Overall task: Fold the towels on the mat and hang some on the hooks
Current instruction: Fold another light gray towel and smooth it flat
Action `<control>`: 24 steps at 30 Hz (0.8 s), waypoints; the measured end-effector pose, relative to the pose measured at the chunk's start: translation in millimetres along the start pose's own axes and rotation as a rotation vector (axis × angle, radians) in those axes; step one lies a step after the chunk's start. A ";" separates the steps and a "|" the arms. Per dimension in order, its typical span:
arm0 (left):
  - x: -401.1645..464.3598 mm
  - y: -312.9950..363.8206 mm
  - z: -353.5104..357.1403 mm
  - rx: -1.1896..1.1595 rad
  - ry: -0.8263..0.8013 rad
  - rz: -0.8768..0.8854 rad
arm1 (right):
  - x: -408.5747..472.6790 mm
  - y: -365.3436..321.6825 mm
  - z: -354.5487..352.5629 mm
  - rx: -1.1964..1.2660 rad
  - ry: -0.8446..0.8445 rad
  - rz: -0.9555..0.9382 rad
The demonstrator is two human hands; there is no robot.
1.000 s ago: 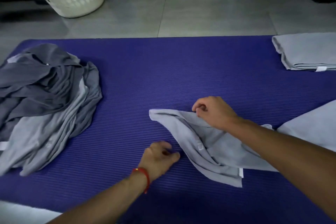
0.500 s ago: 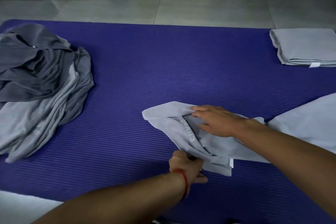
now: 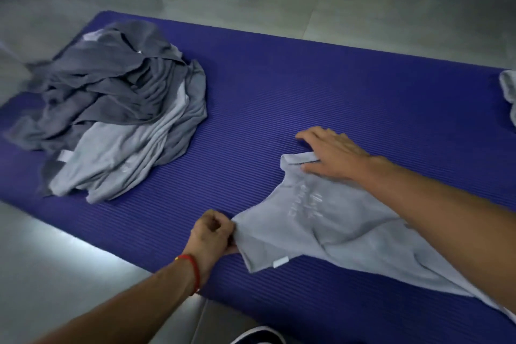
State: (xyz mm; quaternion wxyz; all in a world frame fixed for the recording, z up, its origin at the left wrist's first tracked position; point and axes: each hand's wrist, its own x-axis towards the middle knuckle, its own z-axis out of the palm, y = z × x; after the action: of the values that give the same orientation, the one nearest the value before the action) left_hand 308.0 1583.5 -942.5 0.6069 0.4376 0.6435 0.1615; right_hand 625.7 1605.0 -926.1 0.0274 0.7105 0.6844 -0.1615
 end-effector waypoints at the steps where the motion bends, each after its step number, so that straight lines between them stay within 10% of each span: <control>1: 0.4 -2.1 -6.7 -0.014 -0.047 -0.023 | 11.2 -8.9 2.3 -0.054 -0.051 -0.015; 7: -16.0 -31.8 -6.6 0.408 -0.277 -0.008 | 38.4 -26.7 -2.4 -0.133 -0.055 -0.038; 18: -19.0 -20.8 -6.8 0.153 0.100 0.136 | 76.4 28.1 -100.3 0.109 0.243 0.259; 24: 15.5 17.0 -51.4 0.278 0.257 0.271 | 126.6 12.7 -125.6 0.256 0.414 0.126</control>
State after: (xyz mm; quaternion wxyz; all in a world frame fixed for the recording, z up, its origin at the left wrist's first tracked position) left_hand 268.7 1621.5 -929.1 0.4268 0.5752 0.6668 0.2058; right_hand 663.7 1758.9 -843.4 -0.1934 0.7675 0.6037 -0.0958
